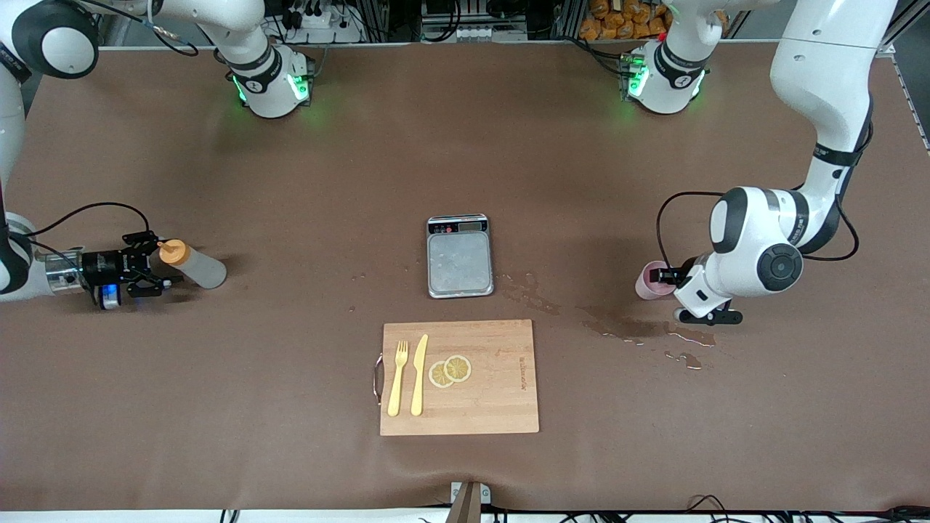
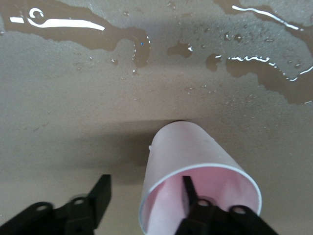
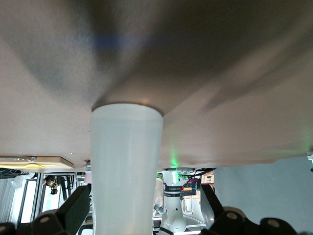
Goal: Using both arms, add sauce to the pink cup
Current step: 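Grasp the pink cup with the left gripper while the right gripper grasps the bottle, then carry the pink cup toward the scale while the right gripper lifts the bottle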
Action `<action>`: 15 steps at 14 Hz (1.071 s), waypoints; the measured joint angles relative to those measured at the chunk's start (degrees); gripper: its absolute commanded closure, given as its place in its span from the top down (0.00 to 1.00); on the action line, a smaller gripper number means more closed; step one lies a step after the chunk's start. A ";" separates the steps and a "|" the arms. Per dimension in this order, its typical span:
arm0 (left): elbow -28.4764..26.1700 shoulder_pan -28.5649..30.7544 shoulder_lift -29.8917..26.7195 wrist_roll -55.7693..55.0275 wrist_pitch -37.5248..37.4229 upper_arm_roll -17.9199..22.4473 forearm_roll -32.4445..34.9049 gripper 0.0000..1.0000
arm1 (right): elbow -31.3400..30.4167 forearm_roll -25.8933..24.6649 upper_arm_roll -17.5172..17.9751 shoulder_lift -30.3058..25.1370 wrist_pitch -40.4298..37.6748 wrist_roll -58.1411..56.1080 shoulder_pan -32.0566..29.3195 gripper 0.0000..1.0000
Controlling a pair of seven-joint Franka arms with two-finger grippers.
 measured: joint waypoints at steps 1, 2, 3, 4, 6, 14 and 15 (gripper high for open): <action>0.04 -0.02 0.28 0.04 0.01 0.00 0.04 0.00 | -0.16 0.10 0.13 0.01 -0.14 0.00 0.48 1.00; 0.12 -0.03 0.55 0.09 0.04 0.00 0.21 0.00 | -0.31 0.18 0.19 0.01 -0.30 0.00 1.03 1.00; 0.19 -0.03 0.69 0.11 0.11 0.00 0.47 0.00 | -0.45 0.23 0.19 0.01 -0.38 0.00 1.47 1.00; 0.28 -0.03 0.70 0.12 0.18 0.00 0.71 0.00 | -0.68 0.30 0.22 0.02 -0.51 -0.05 1.87 1.00; 0.83 -0.06 0.67 0.35 0.27 -0.02 0.81 0.00 | -1.21 0.56 0.24 0.03 -0.57 -0.31 2.59 0.94; 2.09 0.01 -5.14 -1.15 -3.03 -4.57 0.79 0.00 | -1.59 0.83 0.14 0.07 -0.56 -1.41 3.03 0.52; 2.08 0.00 -5.88 -3.13 -3.95 -6.21 0.78 0.00 | -1.64 0.84 0.12 0.09 -0.56 -1.61 3.00 0.47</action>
